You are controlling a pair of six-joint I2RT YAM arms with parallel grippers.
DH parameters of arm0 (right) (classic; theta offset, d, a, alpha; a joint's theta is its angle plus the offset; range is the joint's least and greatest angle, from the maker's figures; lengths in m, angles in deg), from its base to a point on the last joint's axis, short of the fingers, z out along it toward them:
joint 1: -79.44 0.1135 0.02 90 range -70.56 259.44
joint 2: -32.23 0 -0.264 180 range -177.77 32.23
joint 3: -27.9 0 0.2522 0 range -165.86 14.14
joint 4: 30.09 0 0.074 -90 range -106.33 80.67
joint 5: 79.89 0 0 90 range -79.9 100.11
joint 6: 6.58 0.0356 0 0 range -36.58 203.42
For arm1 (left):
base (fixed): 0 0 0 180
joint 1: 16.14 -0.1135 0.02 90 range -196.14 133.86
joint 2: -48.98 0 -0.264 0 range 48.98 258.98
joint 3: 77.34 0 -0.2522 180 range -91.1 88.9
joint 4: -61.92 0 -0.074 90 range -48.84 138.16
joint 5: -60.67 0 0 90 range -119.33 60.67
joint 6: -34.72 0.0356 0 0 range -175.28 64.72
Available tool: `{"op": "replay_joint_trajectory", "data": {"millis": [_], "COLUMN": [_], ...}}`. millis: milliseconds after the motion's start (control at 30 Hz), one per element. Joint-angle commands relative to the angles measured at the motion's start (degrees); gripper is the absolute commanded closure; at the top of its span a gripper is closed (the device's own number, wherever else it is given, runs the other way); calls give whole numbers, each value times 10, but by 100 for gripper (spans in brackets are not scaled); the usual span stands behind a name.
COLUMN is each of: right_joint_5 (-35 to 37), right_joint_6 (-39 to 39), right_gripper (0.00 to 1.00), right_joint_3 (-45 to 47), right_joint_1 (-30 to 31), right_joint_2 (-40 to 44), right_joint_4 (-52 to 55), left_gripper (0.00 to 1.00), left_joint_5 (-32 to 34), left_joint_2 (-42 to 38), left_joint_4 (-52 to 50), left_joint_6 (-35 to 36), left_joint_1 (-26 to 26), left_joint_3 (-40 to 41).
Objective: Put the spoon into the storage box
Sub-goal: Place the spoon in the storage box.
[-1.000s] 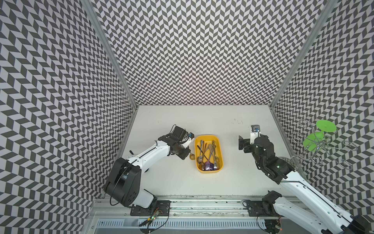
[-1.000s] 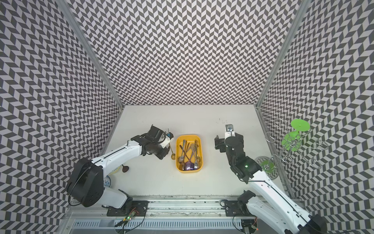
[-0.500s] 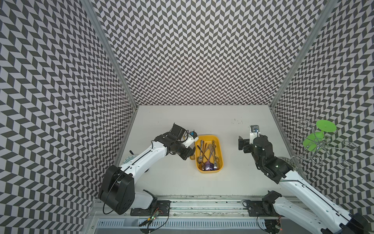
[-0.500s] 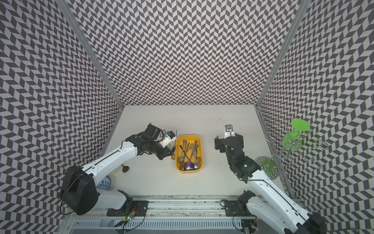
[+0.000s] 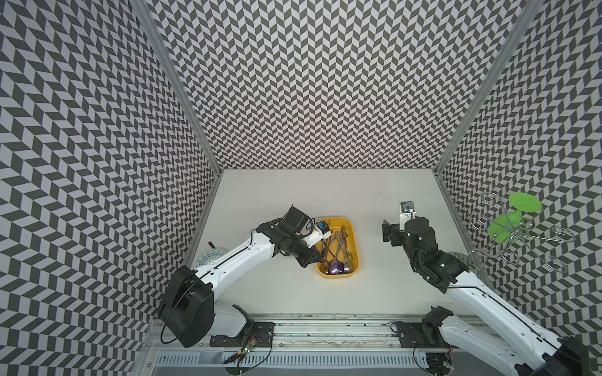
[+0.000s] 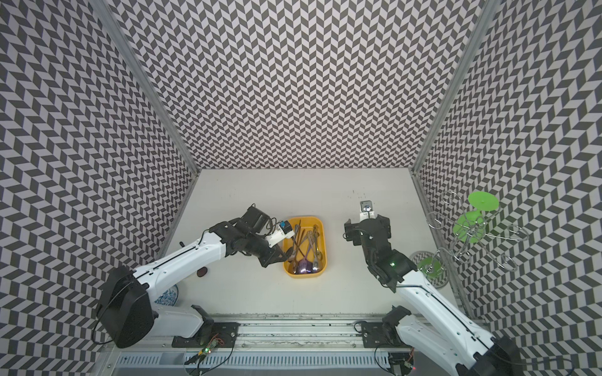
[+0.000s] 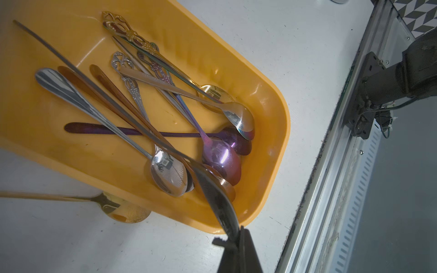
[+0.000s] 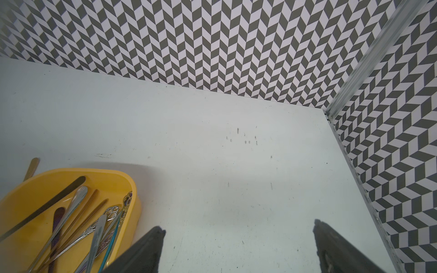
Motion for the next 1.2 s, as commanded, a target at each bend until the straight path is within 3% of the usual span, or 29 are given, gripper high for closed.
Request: {"op": "replay_joint_trajectory", "data": {"millis": [0, 100, 233, 500, 933, 1167], "right_joint_5": [6, -3, -47, -157, -197, -230], "right_joint_6": [-1, 5, 22, 75, 131, 161], "right_gripper": [0, 0, 0, 4, 6, 15], "right_joint_3": [-5, -22, -75, -202, -438, -561], "right_joint_1": [-2, -2, -2, 33, 153, 191], "right_joint_2": [6, 1, -23, -114, -359, -475], "right_joint_4": [-17, -1, 47, 107, 240, 299], "left_gripper": [68, 45, 37, 21, 8, 1], "left_joint_5": [-10, -11, -19, -25, 43, 106], "left_joint_2": [4, -1, -13, -36, -83, -104], "left_joint_4": [8, 9, 15, 35, 80, 97], "left_joint_6": [-8, -12, -19, -35, -45, -57], "left_joint_1": [5, 3, -16, -126, -274, -345], "left_joint_3": [6, 6, 6, -16, 24, 33]}}
